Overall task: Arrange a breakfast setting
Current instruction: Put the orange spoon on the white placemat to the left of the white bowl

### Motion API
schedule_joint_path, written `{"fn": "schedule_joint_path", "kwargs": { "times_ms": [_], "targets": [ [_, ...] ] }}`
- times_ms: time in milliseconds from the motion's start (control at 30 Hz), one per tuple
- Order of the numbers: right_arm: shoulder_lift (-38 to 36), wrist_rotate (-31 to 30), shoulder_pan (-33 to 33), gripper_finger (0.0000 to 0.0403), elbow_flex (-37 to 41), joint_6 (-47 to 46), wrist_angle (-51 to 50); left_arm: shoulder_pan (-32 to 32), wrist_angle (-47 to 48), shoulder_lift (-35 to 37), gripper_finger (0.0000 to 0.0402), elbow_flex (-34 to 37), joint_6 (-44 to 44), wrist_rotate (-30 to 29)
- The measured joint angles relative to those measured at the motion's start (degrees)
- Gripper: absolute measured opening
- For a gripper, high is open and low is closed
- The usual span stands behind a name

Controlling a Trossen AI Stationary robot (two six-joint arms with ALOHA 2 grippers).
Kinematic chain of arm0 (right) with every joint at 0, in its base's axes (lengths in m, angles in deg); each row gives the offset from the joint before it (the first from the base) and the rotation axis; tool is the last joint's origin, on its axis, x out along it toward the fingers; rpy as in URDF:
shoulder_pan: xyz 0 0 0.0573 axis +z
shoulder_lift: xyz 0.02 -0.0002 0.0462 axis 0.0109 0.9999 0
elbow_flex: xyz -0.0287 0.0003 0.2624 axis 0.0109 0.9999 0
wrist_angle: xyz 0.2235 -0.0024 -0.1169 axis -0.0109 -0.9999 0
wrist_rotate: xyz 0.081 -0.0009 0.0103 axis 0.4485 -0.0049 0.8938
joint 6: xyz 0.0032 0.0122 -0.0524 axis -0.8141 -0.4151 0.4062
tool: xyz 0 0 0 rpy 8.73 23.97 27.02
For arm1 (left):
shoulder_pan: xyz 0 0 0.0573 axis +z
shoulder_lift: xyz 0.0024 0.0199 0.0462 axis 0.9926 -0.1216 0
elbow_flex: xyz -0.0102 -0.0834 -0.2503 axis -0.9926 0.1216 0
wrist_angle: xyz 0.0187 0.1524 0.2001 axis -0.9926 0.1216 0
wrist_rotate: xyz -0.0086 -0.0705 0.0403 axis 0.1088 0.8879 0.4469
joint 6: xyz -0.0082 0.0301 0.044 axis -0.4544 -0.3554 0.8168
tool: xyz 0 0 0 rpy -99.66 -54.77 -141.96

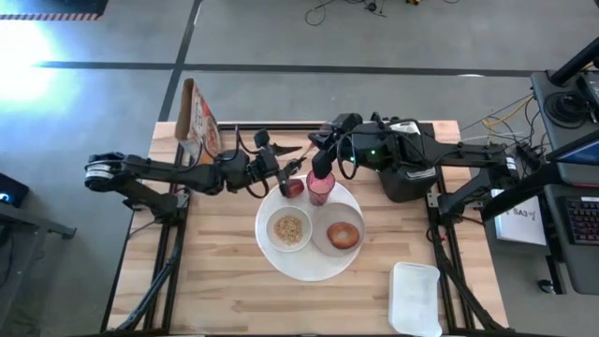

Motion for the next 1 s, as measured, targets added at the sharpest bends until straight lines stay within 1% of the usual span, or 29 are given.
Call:
{"fn": "schedule_joint_path", "kwargs": {
  "times_ms": [167, 367, 767, 867, 1000],
  "targets": [
    [0.00, 0.04, -0.02, 0.0008, 0.04, 0.50, 0.02, 0.07, -0.06, 0.27, 0.0063, -0.03, -0.22, -0.05],
    [0.00, 0.18, -0.02, 0.0008, 0.09, 0.86, -0.17, 0.12, 1.49, 0.04, 0.0008, -0.35, -0.41, -0.39],
    [0.02, 0.76, 0.81, 0.0011, 0.11, 2.32, -0.52, 0.09, 3.78, 0.80, 0.0002, -0.39, -1.77, 0.12],
    [0.04, 1.04, 0.85, 0.0024, 0.11, 2.30, -1.49, 0.09, 4.96, 1.31, 0.0001, -0.46, -1.93, 0.12],
    [-0.04, 1.05, 0.85, 0.0059, 0.09, 2.32, -2.73, 0.11, 5.68, 2.25, 0.0000, -0.46, -2.10, 0.07]
  ]
}}
